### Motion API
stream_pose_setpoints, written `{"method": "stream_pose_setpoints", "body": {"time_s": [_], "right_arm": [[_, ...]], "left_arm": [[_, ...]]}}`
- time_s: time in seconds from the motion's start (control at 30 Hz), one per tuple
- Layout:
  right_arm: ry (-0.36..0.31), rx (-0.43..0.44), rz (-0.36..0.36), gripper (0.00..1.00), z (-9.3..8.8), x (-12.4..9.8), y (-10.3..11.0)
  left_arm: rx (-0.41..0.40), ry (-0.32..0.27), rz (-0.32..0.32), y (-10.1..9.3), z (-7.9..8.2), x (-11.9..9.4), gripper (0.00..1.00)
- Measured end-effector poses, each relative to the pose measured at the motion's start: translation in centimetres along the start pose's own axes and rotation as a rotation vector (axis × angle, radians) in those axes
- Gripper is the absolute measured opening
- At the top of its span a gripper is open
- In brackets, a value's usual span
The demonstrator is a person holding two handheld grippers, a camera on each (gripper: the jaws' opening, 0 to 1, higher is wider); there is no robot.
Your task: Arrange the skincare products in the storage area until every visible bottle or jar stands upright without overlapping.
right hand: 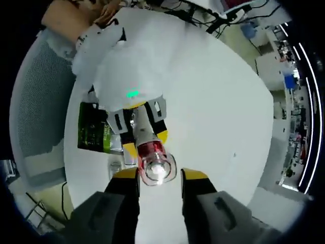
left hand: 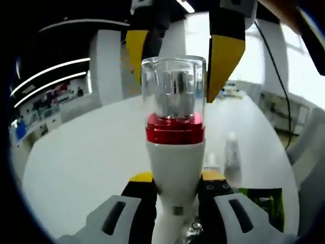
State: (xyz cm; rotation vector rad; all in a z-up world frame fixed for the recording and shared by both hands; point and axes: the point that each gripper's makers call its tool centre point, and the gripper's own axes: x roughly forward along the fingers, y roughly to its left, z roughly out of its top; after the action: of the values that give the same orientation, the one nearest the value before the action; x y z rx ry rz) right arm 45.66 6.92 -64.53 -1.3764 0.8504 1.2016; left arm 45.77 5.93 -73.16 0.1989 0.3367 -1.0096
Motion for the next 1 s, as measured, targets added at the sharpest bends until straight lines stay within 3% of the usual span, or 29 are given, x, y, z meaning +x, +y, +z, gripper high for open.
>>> {"method": "stream_pose_setpoints", "body": {"time_s": [0.13,0.43,0.53,0.63,0.73,0.8,0.9,1.0], "right_arm": [[-0.110,0.136,-0.004,0.27,-0.4,-0.7,0.2],[-0.331,0.379,0.007,0.38,-0.7,-1.1,2.0],[-0.434,0.462,0.014,0.39,-0.6,-1.0,1.2],[-0.512,0.531,0.049,0.39,-0.3,-0.7,1.4],[-0.546,0.575,0.067,0.40,-0.6,0.0,1.3],[-0.624,0.628,0.075,0.40,-0.3,0.0,0.9],[-0.704,0.681,0.077,0.46,0.3,-0.3,1.1],[-0.736,0.690,0.071,0.50,0.5,0.0,1.0]], "left_arm": [[-0.002,0.002,-0.001,0.0,0.1,0.0,0.27],[-0.012,-0.002,-0.014,-0.1,0.1,0.1,0.27],[-0.013,0.002,-0.014,-0.1,0.1,0.1,0.27],[-0.025,0.000,-0.016,-0.2,0.1,0.0,0.27],[-0.021,0.006,-0.027,-0.3,0.1,-0.1,0.27],[-0.016,0.016,-0.036,-0.4,0.1,-0.1,0.27],[-0.019,0.017,-0.039,-0.4,0.0,-0.1,0.28],[-0.023,0.014,-0.037,-0.5,0.1,-0.2,0.28]]}}
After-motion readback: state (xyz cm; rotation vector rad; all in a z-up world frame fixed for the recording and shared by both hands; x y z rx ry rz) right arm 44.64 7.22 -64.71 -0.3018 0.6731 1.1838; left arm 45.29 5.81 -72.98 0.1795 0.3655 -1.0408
